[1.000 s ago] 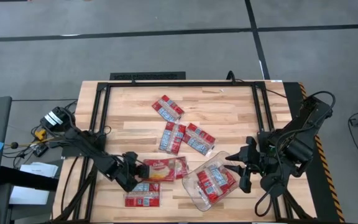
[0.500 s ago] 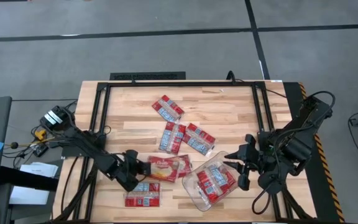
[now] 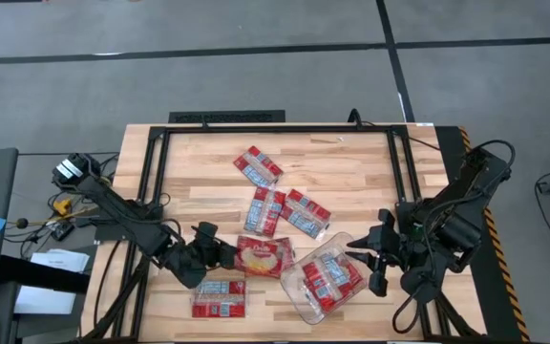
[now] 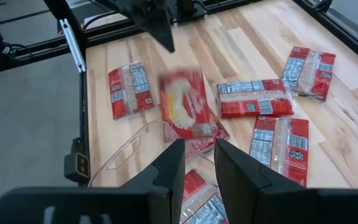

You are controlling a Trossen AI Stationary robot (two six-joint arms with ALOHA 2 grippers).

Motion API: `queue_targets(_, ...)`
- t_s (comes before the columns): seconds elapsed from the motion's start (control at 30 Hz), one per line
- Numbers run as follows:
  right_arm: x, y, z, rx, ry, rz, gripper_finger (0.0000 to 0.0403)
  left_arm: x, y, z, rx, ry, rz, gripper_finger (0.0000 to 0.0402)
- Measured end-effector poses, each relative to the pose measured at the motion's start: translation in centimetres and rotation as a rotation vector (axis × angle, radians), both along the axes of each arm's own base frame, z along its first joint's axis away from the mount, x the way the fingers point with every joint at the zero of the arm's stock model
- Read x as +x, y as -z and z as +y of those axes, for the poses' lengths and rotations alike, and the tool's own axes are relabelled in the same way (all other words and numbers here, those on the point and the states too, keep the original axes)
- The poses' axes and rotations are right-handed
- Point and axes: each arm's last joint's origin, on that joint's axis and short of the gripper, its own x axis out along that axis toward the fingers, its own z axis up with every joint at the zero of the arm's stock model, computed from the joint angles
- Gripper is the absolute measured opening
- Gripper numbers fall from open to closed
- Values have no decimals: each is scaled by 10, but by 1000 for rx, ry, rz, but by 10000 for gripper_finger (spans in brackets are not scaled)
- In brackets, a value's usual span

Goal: Sort popcorn bags into baskets
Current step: Put the red popcorn bag into the transparent bin

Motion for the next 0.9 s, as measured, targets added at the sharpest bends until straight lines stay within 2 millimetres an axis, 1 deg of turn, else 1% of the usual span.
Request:
queue_targets(0.2,0,0,0,-3,-1,2,113,13,-33,4,103,36,-19,0)
queue_targets(0.27,2,0,-2,-24,-4,8,113,14,-40,8,147,41,23,0)
queue_targets(0.3,6,1,-3,-22,2,8,113,11,-42,12,171,43,67,0)
queue_targets(0.37,26,6,-4,-20,8,17,112,2,-50,20,178,51,166,0)
queue_targets(0.43,48,15,-4,-33,-46,56,105,-9,-59,29,178,54,235,0)
queue_targets(0.47,59,20,-6,-36,-86,84,98,-15,-62,32,178,53,254,0)
queue_targets(0.53,85,25,-12,15,-166,101,82,-26,-70,38,164,68,257,4)
queue_targets(0.6,105,37,-19,51,-242,166,68,-35,-78,42,163,98,241,18)
queue_targets(0.7,136,65,-34,70,-286,265,52,-44,-85,45,185,144,232,54)
queue_targets(0.77,150,79,-44,45,-272,314,39,-46,-87,45,182,162,234,86)
queue_targets(0.83,164,95,-49,27,-270,344,20,-49,-84,45,163,200,282,121)
queue_targets(0.9,176,114,-54,30,-288,403,9,-51,-79,45,135,215,341,156)
